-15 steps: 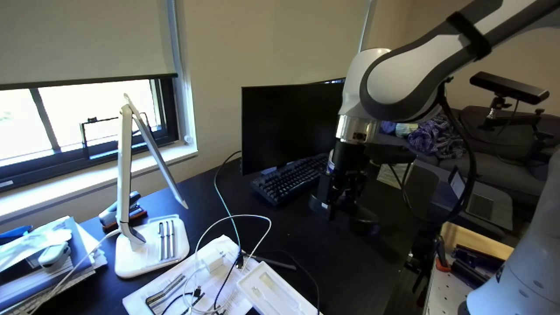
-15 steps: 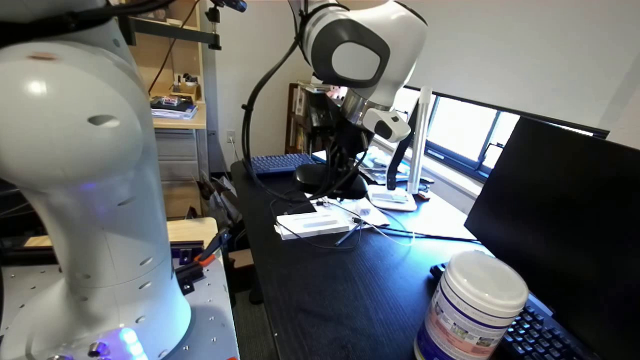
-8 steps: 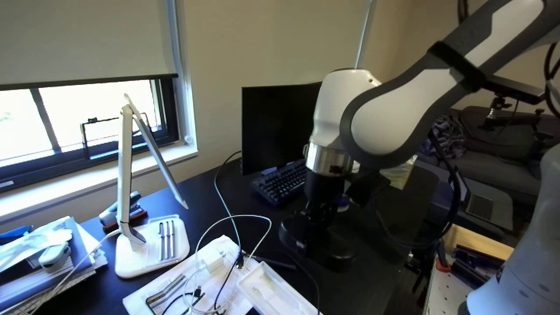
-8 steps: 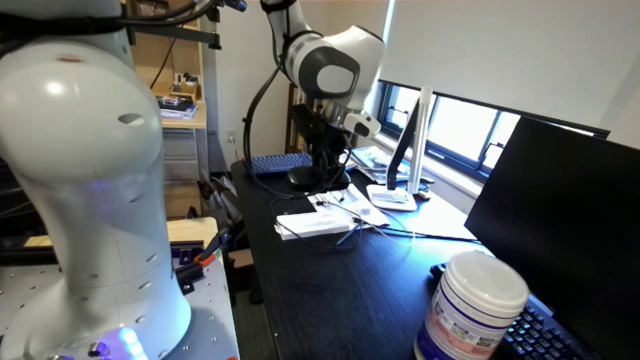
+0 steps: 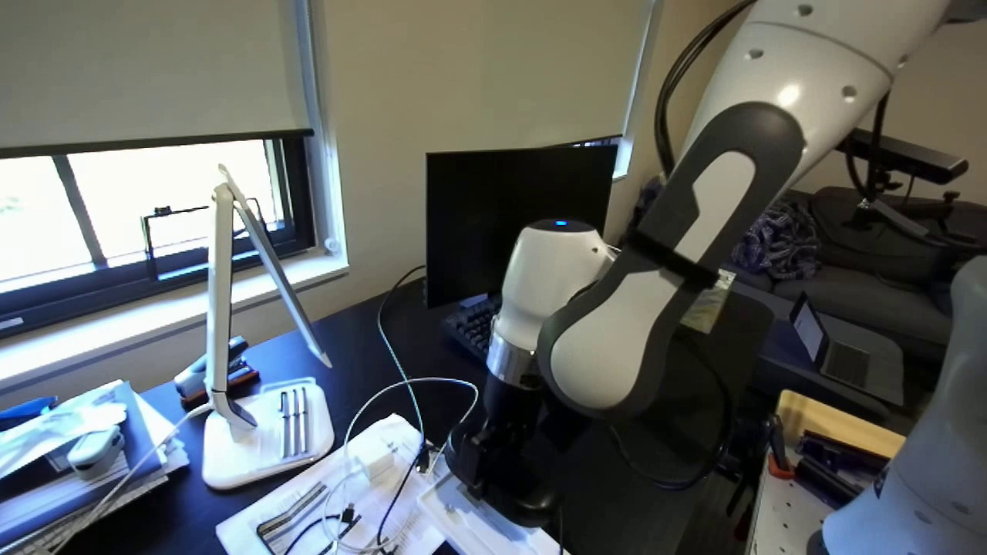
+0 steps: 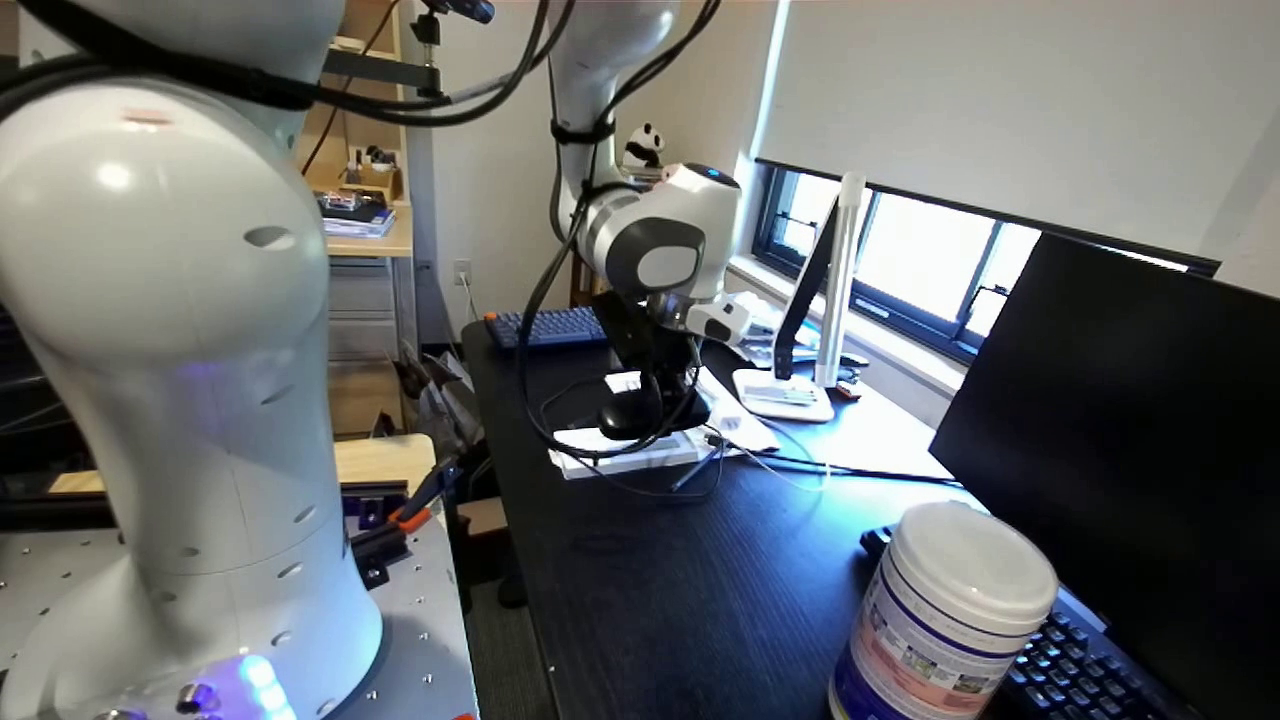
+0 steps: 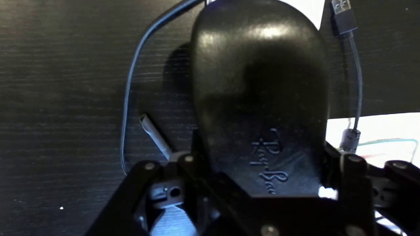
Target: Move the black spectacle case to the left side of the desk
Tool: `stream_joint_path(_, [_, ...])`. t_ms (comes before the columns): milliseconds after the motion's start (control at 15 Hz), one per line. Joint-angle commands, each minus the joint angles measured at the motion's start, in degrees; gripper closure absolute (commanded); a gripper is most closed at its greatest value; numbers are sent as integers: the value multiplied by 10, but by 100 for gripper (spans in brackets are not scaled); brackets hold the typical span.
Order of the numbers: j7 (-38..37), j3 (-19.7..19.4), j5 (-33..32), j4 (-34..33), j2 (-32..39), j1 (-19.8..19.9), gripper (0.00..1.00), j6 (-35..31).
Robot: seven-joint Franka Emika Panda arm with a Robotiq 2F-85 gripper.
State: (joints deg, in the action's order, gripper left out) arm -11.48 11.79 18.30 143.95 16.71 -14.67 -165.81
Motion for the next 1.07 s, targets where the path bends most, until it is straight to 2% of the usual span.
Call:
stream_joint_path(0, [-24, 3, -23, -45, 75, -14, 50, -51])
stream_joint_path(400, [-45, 11, -13, -83, 121, -41, 50, -95])
stream_joint_path(733, [-102, 9, 1, -61, 104, -69, 50, -126])
stream_joint_path(1000, [-137, 11, 12, -48, 89, -80, 50, -123])
